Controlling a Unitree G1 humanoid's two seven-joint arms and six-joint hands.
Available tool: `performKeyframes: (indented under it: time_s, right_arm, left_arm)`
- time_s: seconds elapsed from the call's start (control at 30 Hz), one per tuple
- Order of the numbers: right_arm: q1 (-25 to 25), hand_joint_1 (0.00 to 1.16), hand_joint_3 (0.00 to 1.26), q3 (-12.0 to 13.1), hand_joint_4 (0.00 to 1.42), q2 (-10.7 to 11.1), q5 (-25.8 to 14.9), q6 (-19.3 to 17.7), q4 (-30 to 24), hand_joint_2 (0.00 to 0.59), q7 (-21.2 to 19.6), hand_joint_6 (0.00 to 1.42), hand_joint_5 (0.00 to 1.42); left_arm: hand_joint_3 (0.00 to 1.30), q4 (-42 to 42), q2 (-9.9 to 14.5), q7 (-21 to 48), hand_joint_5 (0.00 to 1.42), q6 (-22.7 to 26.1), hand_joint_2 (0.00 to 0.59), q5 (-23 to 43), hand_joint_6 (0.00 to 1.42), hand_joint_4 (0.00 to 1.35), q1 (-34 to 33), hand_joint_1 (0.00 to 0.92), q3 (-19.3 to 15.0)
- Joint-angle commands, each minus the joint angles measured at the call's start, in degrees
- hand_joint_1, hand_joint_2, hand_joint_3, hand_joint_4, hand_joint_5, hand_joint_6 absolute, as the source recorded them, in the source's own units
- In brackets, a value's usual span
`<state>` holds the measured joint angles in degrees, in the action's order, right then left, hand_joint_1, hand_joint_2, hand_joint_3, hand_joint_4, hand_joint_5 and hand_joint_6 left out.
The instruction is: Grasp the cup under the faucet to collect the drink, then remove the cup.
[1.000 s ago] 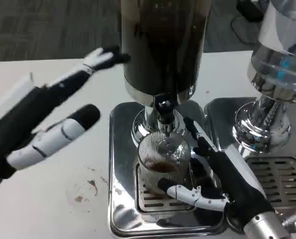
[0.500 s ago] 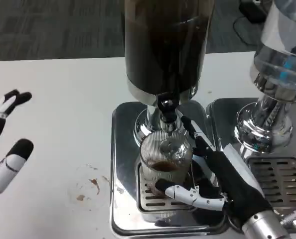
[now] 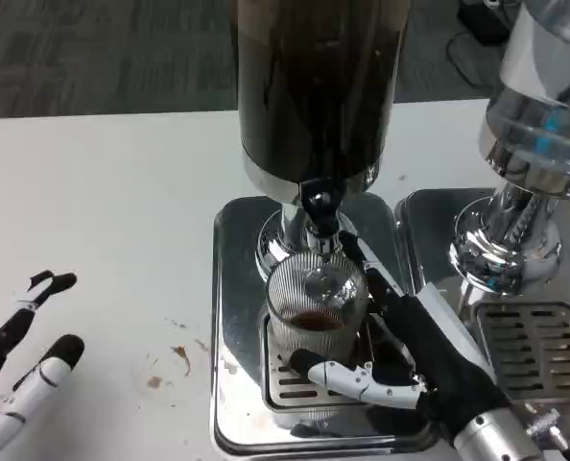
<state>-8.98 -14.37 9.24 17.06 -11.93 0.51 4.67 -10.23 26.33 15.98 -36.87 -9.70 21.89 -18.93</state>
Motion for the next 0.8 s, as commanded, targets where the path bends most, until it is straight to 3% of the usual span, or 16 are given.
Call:
performKeyframes:
  time_s: [0.03,0.43,0.8]
  right_arm:
    - [0.7,0.74,0.00,-0.3,0.00,-0.9,-0.5,-1.3,1.6,0.134,-0.7,0.19,0.02]
    - [1.0,0.76,0.00,-0.7,0.03,-2.1,-1.2,-2.4,3.5,0.130,-1.1,0.30,0.11]
    - [1.6,0.84,0.05,-0.9,0.19,-3.7,-1.4,-3.5,6.5,0.128,-3.1,0.47,0.30]
  left_arm:
    - [0.14,-0.6,1.4,-1.2,0.00,-0.5,0.228,-0.3,0.00,0.00,-0.2,0.000,0.9]
    - [0.15,-0.5,2.7,-1.0,0.00,-0.5,0.227,0.7,0.00,0.00,0.6,0.000,1.1]
    - [0.17,-0.4,3.2,-1.0,0.01,-0.5,0.227,1.1,0.00,0.00,1.2,0.000,0.9]
